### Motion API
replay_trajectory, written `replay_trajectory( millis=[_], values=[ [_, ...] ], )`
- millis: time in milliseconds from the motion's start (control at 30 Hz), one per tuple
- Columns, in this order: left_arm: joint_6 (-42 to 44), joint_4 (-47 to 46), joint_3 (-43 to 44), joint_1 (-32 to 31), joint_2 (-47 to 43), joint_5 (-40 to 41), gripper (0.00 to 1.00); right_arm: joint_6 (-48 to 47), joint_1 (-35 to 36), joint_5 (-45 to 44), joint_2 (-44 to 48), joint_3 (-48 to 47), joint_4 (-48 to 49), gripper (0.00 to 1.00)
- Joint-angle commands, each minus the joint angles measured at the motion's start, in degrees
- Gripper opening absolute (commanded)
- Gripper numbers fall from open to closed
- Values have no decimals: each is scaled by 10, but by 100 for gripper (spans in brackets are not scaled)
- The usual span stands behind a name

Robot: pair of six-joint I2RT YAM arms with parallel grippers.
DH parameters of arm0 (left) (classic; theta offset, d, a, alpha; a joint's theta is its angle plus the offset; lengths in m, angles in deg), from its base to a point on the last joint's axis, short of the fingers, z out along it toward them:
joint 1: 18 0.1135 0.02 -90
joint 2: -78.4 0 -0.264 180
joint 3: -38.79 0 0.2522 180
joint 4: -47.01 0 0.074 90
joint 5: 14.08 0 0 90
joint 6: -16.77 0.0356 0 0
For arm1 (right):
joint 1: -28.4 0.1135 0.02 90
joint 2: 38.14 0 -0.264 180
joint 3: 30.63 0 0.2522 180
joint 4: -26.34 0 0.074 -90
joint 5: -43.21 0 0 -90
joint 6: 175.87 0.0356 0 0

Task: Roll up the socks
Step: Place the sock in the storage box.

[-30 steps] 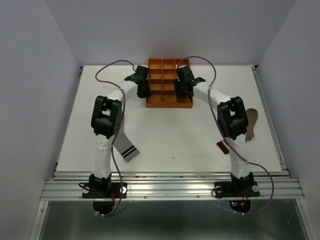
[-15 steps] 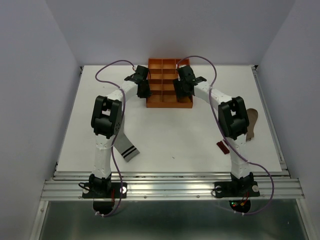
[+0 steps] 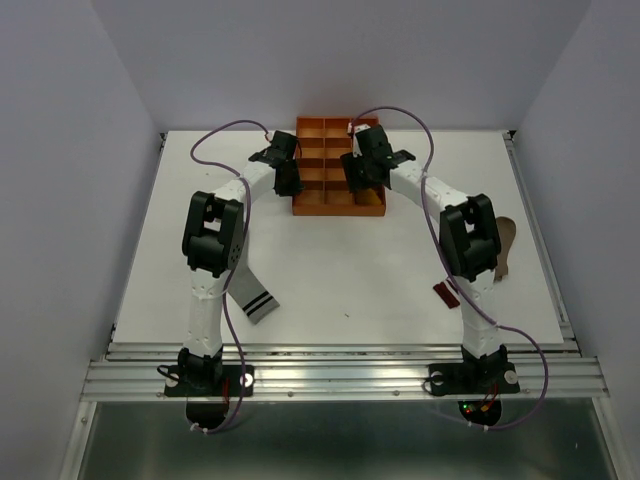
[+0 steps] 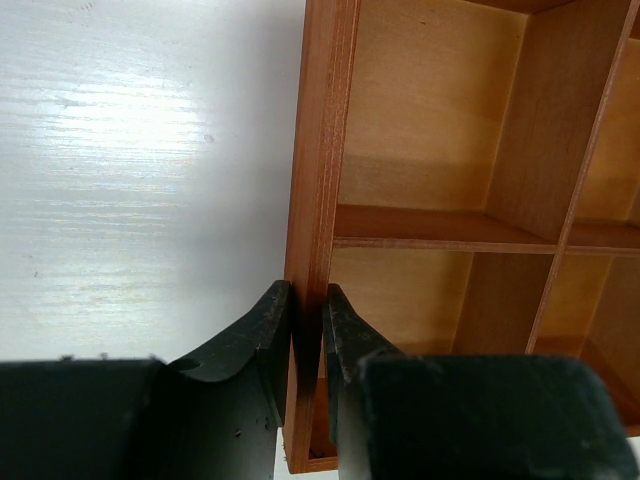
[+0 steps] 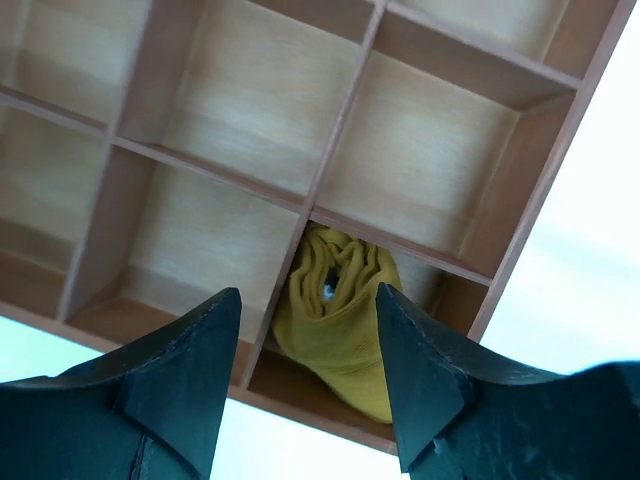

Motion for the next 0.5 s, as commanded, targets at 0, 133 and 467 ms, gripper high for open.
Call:
replay_trajectory(
  millis=[0,133,467],
  values=[
    [-27,-8,16,11,28,14,0,-15,1,17,49,-18,38,62],
    [-26,-6,18,11,28,15,0,-17,1,-7,62,14,37,62],
    [-26,-6,14,11,27,16,0,-12,1,-65,88,85,37,58]
  ],
)
